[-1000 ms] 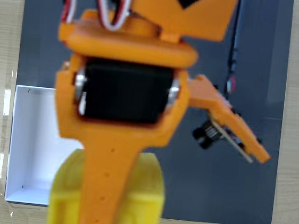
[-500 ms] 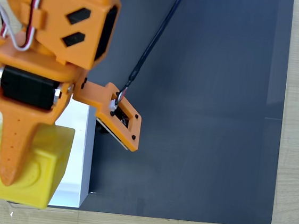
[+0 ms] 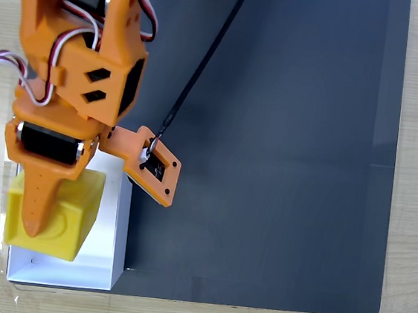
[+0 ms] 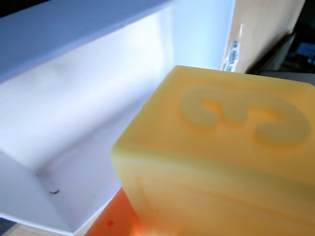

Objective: Grasp a yellow block and put it in the box

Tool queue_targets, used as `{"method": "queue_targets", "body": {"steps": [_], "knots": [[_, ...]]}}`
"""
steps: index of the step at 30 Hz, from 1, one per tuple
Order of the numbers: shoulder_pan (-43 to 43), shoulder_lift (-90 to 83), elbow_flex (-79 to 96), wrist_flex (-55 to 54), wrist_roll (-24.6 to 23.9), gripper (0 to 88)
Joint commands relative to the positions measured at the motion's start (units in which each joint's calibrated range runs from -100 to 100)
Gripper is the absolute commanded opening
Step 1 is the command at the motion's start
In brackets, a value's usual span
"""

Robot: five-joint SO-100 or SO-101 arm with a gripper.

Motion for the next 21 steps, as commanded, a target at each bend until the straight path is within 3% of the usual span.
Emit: {"method": "queue_targets", "body": {"steps": [1, 10, 17, 21], "knots": [[0.03, 0.59, -0.93, -1.06, 0.16, 25.4], [-0.39, 5.68, -5.09, -1.06, 0.27, 25.5], [-0.39, 7.71, -6.63, -1.06, 3.57, 25.7], [-0.31, 7.71, -6.63, -1.06, 3.52, 33.2]]}}
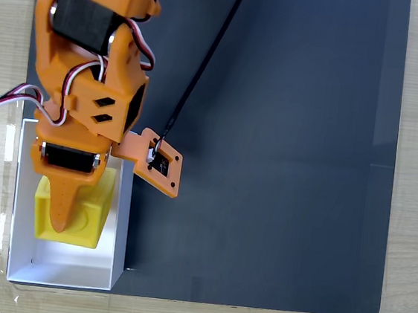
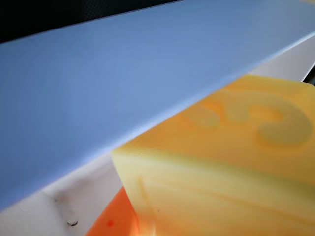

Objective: Grasp a yellow block and put it in the box

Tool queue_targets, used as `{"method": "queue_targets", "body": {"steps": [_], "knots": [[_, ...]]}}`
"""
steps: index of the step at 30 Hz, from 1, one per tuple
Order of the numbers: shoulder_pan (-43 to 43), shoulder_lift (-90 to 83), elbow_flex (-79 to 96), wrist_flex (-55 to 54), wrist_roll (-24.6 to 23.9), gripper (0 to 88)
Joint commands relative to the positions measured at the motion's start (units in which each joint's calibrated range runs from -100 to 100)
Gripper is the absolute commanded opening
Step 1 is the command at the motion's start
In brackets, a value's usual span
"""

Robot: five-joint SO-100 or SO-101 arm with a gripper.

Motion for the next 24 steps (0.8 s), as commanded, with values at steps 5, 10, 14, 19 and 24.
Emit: {"method": "queue_targets", "body": {"steps": [5, 10, 14, 19, 24], "knots": [[-0.12, -0.88, -3.74, -0.53, 0.30, 41.9], [-0.21, -1.48, -3.74, -0.71, 0.30, 42.0], [-0.46, -2.66, -4.92, -0.36, -0.17, 41.9], [-2.31, -9.44, -6.82, -0.10, -2.69, 41.7], [-5.00, -19.70, -7.54, 5.66, -8.62, 30.4]]}}
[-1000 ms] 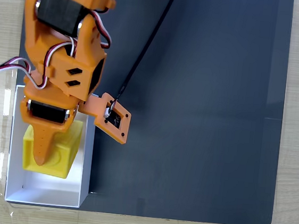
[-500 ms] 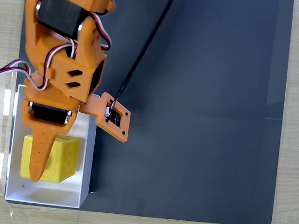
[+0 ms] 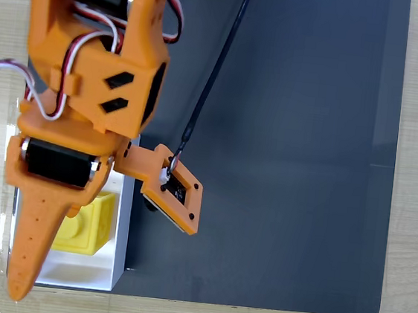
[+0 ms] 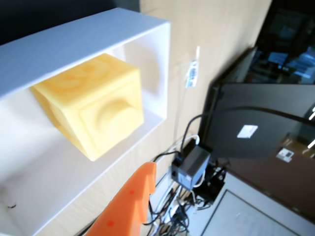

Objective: Grasp a yellow block and put it in the box

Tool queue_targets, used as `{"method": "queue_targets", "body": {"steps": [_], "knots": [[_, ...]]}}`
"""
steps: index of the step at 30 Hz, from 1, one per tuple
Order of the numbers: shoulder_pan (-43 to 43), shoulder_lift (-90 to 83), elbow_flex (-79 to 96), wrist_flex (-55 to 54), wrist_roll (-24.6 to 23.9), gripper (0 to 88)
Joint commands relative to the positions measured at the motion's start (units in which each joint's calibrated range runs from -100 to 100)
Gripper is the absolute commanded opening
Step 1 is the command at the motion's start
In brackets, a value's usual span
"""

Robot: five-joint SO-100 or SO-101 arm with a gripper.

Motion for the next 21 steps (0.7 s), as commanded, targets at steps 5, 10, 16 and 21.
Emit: {"method": "queue_targets", "body": {"steps": [5, 10, 16, 21], "knots": [[-2.55, -20.10, -2.75, 11.62, -8.95, 9.7], [-2.30, -29.85, 0.05, 22.44, -11.94, 1.0], [-9.20, -40.36, 8.74, 36.31, -12.04, 1.9], [-19.13, -51.54, 17.87, 45.47, -10.68, 1.9]]}}
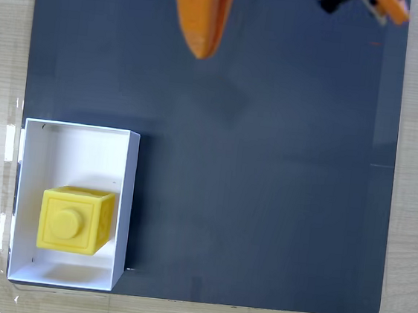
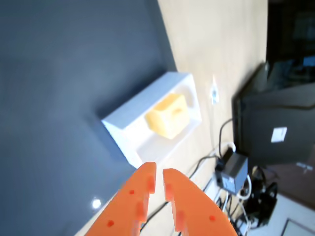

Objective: Grasp a yellow block and put it in the box

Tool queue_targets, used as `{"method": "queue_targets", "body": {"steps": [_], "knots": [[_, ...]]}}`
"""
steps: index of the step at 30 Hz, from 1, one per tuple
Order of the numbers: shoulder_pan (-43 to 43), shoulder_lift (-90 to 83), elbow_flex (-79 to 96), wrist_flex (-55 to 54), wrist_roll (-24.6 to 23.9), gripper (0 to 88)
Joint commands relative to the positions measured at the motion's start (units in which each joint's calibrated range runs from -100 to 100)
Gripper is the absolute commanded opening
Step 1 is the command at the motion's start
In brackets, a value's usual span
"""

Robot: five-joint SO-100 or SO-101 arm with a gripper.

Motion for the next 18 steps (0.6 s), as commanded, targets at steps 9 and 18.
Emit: {"method": "queue_targets", "body": {"steps": [9, 18], "knots": [[-8.73, -26.79, 43.76, -8.98, 3.83, 1.2], [-2.92, -50.44, 68.37, -11.07, 8.29, 1.1]]}}
